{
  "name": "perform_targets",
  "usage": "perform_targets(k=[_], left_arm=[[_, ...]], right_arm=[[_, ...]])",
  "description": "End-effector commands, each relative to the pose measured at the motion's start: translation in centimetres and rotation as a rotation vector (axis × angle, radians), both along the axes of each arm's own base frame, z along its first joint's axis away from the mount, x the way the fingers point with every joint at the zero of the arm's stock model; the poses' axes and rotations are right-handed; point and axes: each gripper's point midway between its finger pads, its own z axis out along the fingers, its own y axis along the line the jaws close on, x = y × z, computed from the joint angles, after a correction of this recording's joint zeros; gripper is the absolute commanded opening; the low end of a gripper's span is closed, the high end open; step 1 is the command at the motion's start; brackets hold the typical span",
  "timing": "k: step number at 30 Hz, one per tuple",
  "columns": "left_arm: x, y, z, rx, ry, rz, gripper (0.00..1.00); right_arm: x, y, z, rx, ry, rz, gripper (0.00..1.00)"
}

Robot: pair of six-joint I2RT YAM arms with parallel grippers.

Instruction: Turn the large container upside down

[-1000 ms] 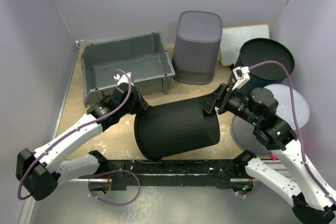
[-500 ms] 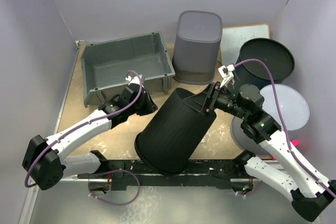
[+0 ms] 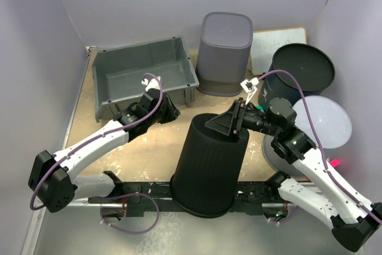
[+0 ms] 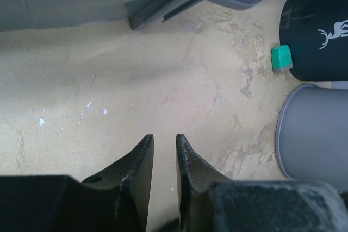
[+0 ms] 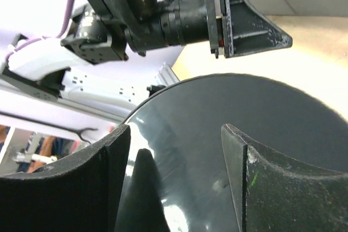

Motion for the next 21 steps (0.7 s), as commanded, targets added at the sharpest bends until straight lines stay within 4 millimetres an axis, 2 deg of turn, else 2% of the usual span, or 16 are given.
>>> perform_targets(k=[1, 8, 12, 17, 21], left_arm=[[1.3, -0.1, 3.1, -0.035, -0.089, 0.03, 0.19], [1.3, 0.0, 3.5, -0.041, -0.094, 0.039, 0.19], [1.4, -0.2, 4.2, -0.049, -0.104, 0.033, 0.19], [1.5, -0.2, 6.1, -0.04, -0.133, 0.013, 0.19], [1.1, -0.5, 8.2, -0.045, -0.163, -0.034, 0.19]], right_arm=[[-2.3, -0.1, -1.7, -0.107, -0.023, 0.131, 0.69], [-4.5, -0.7, -3.7, -0.176, 0.012, 0.232, 0.69], [-5.0, -1.0, -4.4, -0.199, 0.027, 0.251, 0.69], [-5.1, -1.3, -4.4, -0.227, 0.008, 0.254, 0.7], [-5.5, -1.5, -5.2, -0.257, 0.019, 0.283, 0.7]])
